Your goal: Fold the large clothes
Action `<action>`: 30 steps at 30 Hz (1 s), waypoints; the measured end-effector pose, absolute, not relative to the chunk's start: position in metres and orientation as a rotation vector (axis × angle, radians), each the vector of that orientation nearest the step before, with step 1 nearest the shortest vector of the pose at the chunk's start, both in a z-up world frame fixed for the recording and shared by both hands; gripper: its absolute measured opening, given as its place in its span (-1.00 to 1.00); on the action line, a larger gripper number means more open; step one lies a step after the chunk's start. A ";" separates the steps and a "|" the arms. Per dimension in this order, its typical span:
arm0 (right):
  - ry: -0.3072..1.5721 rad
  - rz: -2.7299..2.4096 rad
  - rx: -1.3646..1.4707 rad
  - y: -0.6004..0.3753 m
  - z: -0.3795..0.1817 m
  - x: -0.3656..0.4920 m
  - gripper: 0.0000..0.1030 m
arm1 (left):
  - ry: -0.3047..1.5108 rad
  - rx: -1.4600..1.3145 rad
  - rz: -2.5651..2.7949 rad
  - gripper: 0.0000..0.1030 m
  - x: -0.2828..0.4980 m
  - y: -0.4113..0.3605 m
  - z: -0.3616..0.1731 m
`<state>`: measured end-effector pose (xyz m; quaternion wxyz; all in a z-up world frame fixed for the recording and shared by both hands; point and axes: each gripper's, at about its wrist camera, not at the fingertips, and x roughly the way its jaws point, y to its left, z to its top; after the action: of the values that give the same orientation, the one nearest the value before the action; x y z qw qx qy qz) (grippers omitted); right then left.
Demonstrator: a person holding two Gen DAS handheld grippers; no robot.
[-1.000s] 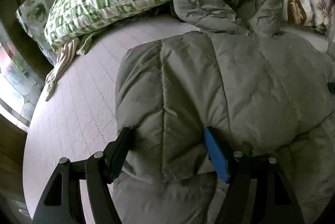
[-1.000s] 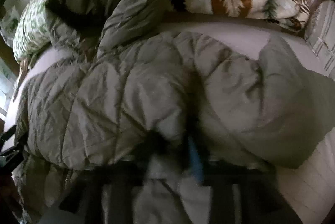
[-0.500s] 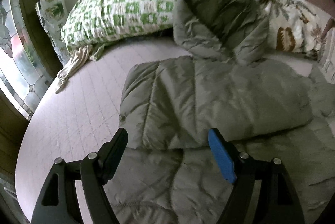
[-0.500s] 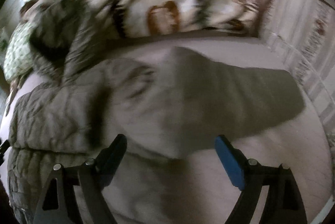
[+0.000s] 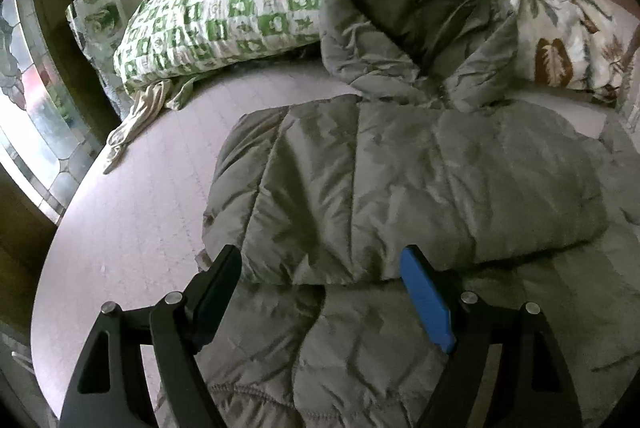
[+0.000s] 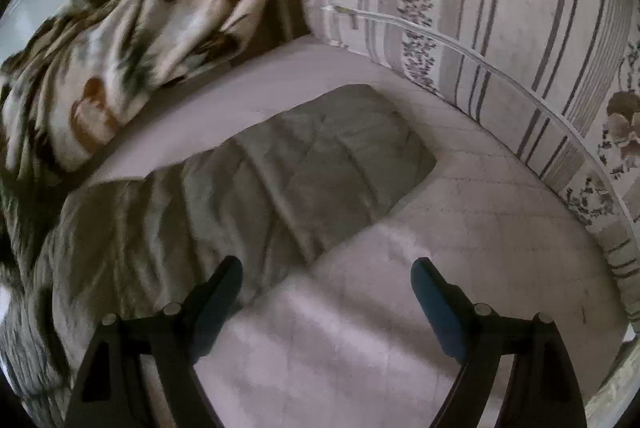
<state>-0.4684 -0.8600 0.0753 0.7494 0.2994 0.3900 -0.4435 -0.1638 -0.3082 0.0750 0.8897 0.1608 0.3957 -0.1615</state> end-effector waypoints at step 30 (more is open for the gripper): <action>0.592 -0.958 0.737 -0.899 0.086 -0.441 -0.54 | 0.786 0.395 -0.277 0.62 -0.152 -0.315 0.072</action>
<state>-0.4405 -0.8994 0.0860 0.7820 0.3412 0.2743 -0.4436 -0.1522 -0.3150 0.0719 0.8956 0.1907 0.3790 -0.1336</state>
